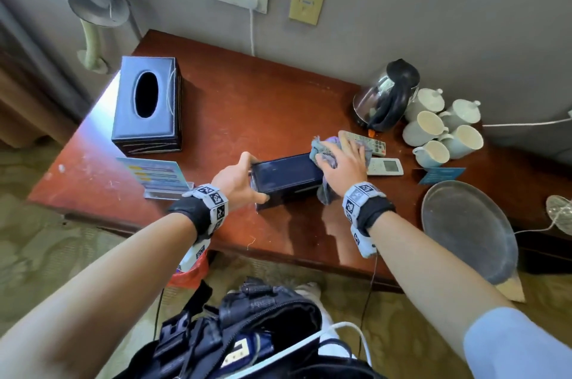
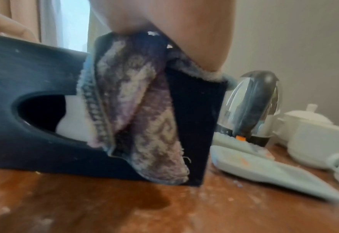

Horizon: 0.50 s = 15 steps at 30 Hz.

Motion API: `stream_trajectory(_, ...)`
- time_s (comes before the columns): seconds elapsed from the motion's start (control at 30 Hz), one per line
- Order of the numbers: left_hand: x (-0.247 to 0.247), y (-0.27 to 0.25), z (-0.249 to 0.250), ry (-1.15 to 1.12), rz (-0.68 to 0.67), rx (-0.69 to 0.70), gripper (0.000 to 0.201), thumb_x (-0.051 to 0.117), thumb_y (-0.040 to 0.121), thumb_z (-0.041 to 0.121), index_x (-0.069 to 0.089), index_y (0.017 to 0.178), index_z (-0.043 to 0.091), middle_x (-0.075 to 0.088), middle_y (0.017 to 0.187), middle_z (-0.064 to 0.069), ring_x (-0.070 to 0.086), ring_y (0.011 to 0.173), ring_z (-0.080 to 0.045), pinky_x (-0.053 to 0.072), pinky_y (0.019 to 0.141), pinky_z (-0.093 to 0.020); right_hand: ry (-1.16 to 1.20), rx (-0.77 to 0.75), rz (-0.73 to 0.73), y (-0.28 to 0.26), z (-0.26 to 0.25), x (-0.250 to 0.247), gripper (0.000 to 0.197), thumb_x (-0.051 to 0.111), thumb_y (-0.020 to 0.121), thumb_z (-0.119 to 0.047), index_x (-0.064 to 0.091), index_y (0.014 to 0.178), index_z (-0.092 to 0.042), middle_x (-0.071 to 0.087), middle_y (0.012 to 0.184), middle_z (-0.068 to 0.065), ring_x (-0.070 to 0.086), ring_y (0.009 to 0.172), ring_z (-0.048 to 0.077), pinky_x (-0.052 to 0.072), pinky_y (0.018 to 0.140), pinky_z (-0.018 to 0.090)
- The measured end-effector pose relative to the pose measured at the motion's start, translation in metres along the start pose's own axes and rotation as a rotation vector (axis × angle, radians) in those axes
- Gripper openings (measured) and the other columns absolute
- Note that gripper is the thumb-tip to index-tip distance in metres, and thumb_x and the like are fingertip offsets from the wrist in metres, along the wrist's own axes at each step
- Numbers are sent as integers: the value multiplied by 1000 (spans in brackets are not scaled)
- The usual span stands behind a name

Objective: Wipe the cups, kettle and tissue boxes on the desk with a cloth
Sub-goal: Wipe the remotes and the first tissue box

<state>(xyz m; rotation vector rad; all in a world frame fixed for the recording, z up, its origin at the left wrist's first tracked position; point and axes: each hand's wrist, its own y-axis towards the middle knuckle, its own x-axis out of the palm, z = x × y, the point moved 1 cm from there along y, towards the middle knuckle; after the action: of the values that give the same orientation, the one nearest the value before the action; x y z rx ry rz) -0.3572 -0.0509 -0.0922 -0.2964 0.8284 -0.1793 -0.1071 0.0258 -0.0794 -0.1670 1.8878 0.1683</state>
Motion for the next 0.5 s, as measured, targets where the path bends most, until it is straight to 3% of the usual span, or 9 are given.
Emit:
stream_trajectory(0.07,0,0,1,9,-3,2,75,86,62,41,28,109,35,68,107,-1,67,91,-25,56,82,-43,42,-11,62,-12,-22,7,38,50,96,-40,62,131,-29,47,150,4,33,141,35,14,119,46)
stream_trajectory(0.17,-1,0,2,13,2,16,73,85,63,40,29,108,29,68,101,-3,68,91,-28,56,80,-43,86,-242,129,-38,-77,28,36,50,94,-41,68,121,-26,62,133,6,49,126,40,24,112,44)
stream_trajectory(0.27,0,-1,1,2,4,13,63,79,70,33,29,105,20,66,87,-7,67,81,-36,55,72,-43,101,-366,-14,-52,-110,45,40,49,93,-35,64,129,-23,54,143,5,38,138,38,16,119,45)
stream_trajectory(0.33,-1,-1,-1,-31,8,5,67,82,68,36,33,110,19,68,95,-5,68,85,-31,56,76,-43,70,-411,-53,-43,-97,41,42,49,93,-32,61,132,-22,50,147,5,37,141,35,16,120,46)
stream_trajectory(0.43,0,-3,-2,-79,21,-6,73,87,64,37,35,114,24,69,108,-2,68,97,-24,57,81,-43,70,-273,-52,-18,-65,28,39,50,98,-28,59,135,-21,46,151,5,36,142,31,14,119,41)
stream_trajectory(0.5,1,-4,-3,-81,23,-12,72,87,64,37,34,112,26,68,107,-3,68,97,-24,56,80,-43,69,-185,5,-15,-65,29,36,52,97,-27,62,131,-22,51,146,5,39,138,34,17,118,45)
